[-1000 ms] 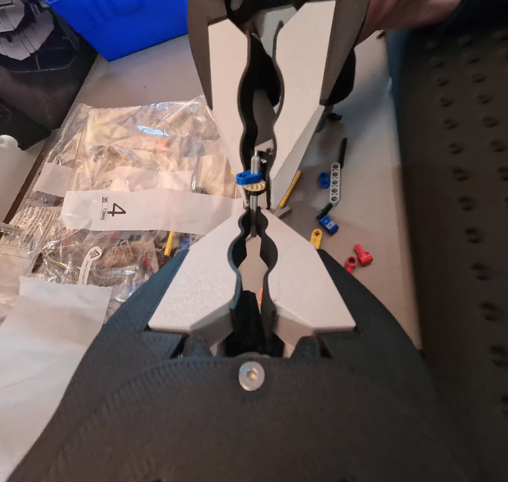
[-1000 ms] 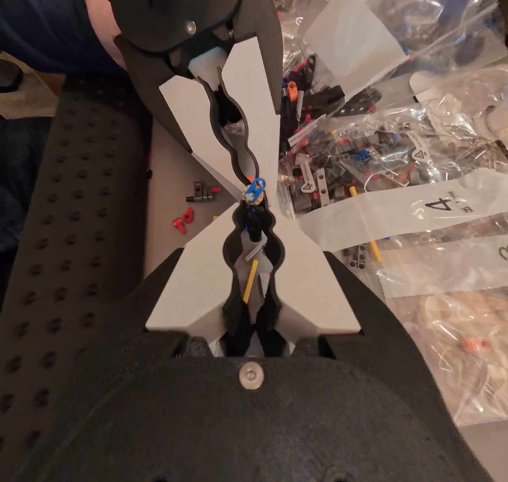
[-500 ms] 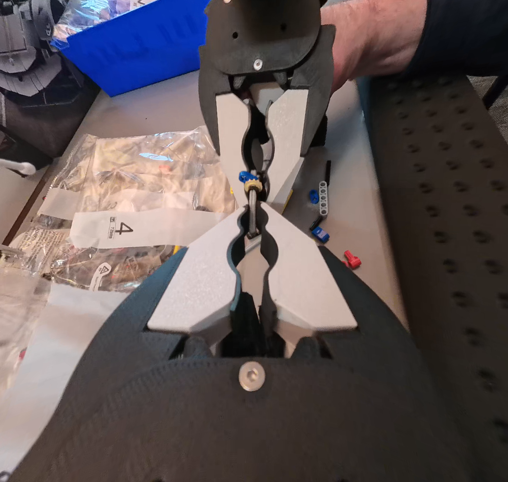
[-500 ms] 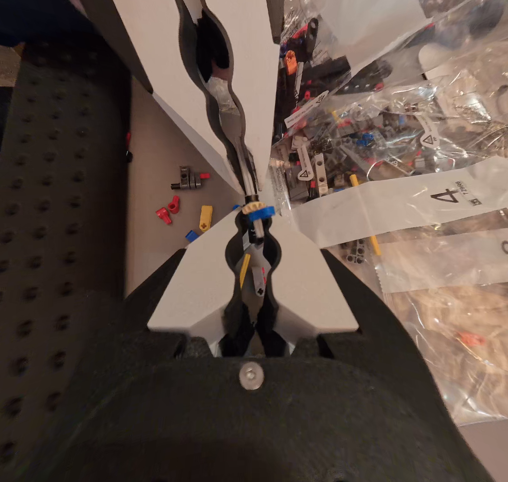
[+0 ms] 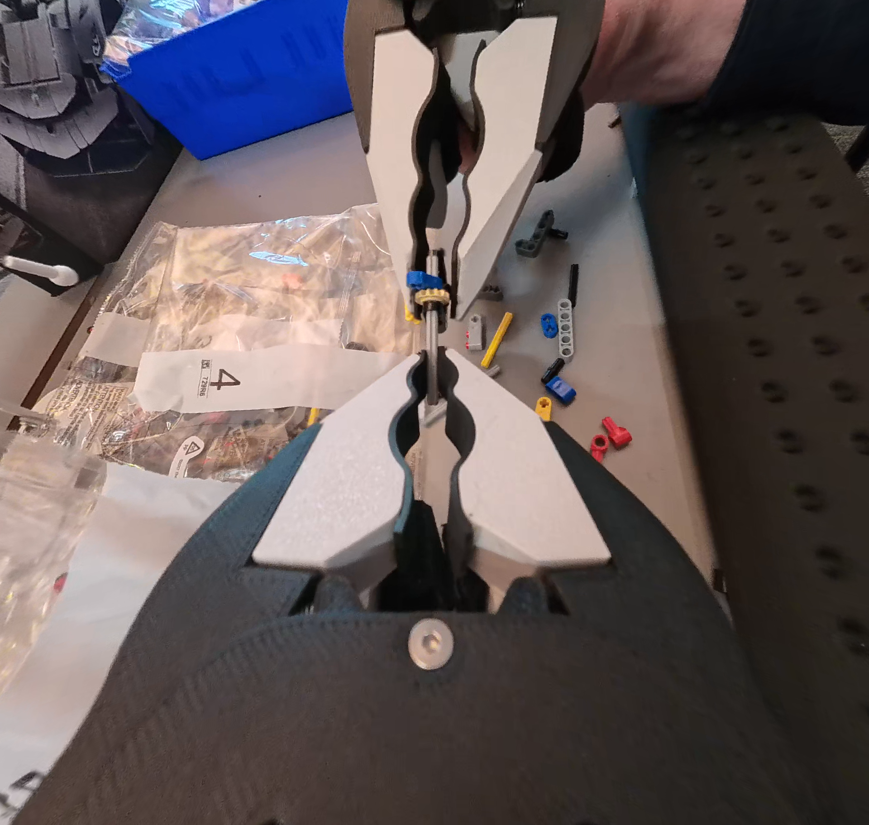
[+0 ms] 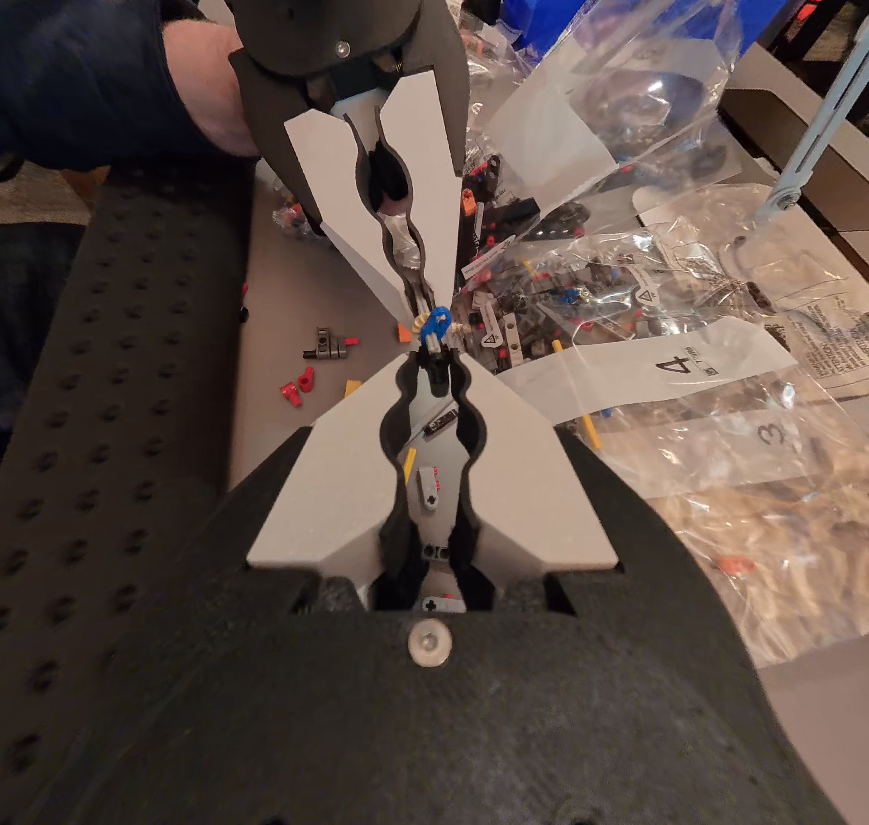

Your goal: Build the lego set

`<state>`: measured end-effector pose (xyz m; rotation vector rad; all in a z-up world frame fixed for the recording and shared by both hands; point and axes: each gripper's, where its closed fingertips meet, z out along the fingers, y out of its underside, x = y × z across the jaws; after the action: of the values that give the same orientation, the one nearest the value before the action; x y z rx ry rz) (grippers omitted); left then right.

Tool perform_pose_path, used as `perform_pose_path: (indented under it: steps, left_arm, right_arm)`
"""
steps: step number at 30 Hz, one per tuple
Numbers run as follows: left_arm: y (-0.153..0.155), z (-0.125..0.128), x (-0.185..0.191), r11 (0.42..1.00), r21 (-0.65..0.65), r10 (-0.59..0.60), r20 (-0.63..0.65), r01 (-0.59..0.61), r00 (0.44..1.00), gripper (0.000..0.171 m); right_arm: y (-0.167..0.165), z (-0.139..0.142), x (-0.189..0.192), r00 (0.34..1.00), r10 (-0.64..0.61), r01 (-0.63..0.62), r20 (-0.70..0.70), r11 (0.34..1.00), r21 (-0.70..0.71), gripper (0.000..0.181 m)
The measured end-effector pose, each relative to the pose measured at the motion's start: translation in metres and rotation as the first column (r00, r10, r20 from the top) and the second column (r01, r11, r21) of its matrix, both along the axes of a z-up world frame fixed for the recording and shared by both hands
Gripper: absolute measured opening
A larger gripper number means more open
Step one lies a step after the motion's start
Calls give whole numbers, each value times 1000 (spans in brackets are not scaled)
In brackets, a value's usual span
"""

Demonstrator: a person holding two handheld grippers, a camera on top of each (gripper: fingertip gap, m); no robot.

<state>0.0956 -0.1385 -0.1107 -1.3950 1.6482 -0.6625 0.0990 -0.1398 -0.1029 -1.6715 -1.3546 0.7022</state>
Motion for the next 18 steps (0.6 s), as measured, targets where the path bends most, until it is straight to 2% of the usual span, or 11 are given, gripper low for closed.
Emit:
perform_pose_path:
  steps: [6, 9, 11, 15, 18]
  left_arm:
    - [5, -3, -2, 999, 19, 28, -21, -28, 999, 3]
    - [-2, -1, 1, 1000, 25, -9, -14, 10, 1000, 2]
    - [1, -4, 0, 997, 72, 7, -40, -4, 999, 2]
    - [3, -2, 1, 996, 89, 15, -28, -12, 999, 3]
    - [7, 9, 2, 996, 78, 39, 37, -42, 999, 19]
  right_arm:
    - [-3, 15, 1, 999, 13, -10, -51, 999, 51, 23]
    - [1, 10, 1, 999, -8, 9, -35, 999, 31, 20]
    - [-2, 6, 0, 1000, 6, -6, -28, 1000, 12, 9]
    - [-4, 7, -1, 999, 11, -12, -45, 1000, -25, 7]
    - [-4, 19, 1, 990, 16, -27, -141, 997, -71, 7]
